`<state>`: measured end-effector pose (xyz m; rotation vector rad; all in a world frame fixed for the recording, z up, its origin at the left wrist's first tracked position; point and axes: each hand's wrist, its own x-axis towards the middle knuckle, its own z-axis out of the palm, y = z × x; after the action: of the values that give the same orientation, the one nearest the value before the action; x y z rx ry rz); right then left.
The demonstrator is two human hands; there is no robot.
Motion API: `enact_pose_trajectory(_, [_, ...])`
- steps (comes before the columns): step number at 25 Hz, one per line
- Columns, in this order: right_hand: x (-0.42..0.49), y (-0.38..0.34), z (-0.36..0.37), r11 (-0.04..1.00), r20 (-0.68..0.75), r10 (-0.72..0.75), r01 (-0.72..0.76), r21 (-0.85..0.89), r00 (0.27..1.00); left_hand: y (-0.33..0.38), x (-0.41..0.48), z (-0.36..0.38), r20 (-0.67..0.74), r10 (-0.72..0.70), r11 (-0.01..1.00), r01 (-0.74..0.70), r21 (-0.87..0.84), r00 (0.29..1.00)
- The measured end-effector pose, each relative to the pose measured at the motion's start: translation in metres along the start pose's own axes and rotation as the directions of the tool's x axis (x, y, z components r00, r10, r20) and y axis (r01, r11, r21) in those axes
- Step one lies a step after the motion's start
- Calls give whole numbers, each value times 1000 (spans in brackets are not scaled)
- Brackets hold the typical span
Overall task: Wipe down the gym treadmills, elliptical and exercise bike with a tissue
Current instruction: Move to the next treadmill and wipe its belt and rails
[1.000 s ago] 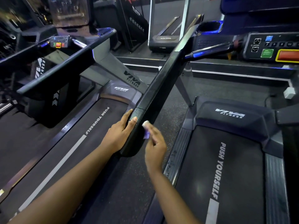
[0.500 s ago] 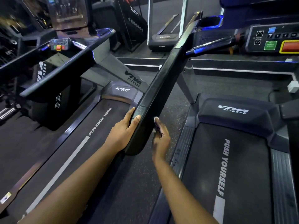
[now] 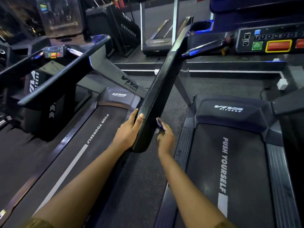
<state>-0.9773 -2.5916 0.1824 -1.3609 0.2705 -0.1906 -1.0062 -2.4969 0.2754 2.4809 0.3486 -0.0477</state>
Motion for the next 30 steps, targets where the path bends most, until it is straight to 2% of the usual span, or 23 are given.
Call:
enact_pose_trajectory(1, [-3, 2, 2, 999, -2, -38, 38, -27, 999, 1, -1, -1, 2, 2, 1000, -2, -5, 1000])
enact_pose_trajectory(2, [-9, 2, 2, 1000, -16, 8, -8, -18, 1000, 2, -1, -2, 4, 1, 1000, -1, -13, 1000])
enact_pose_trajectory(4, [-32, 4, -2, 998, 70, 17, -13, -53, 997, 2, -2, -3, 4, 5, 1000, -5, -20, 1000])
enact_pose_trajectory(5, [-42, 11, -2, 998, 67, -6, 10, -57, 998, 2, -2, -3, 1, 5, 1000, -5, -18, 1000])
enact_pose_trajectory(6, [-57, 11, -4, 1000, 51, -12, 11, 25, 999, 3, -2, -3, -2, 4, 1000, -4, -16, 1000])
enact_pose_trajectory(9, [-94, 10, -7, 979, 45, -195, 197, -52, 980, 4, -2, -3, 1, 0, 1000, 0, -23, 1000])
enact_pose_trajectory(11, [-91, 2, -17, 963, 107, -265, 269, -23, 958, 2, -2, -3, 10, -10, 999, 10, -31, 1000])
enact_pose_trajectory(13, [-66, -9, -18, 952, 51, -302, 305, -40, 952, 0, -1, -3, 12, -12, 999, 13, -38, 1000])
enact_pose_trajectory(16, [-28, -26, 0, 954, -32, -276, 269, -131, 961, -1, 0, -3, 20, -6, 999, 7, -54, 1000])
enact_pose_trajectory(21, [-64, -14, 12, 927, -40, -353, 343, -148, 935, -1, 2, -3, 30, 8, 995, -5, -101, 1000])
enact_pose_trajectory(27, [-116, -7, 0, 897, 38, -428, 430, -100, 903, 0, -2, -5, 41, 49, 988, -42, -147, 998])
enact_pose_trajectory(30, [-93, -15, -6, 935, -16, -347, 344, -90, 938, 2, -3, -7, 48, 65, 988, -58, -140, 997])
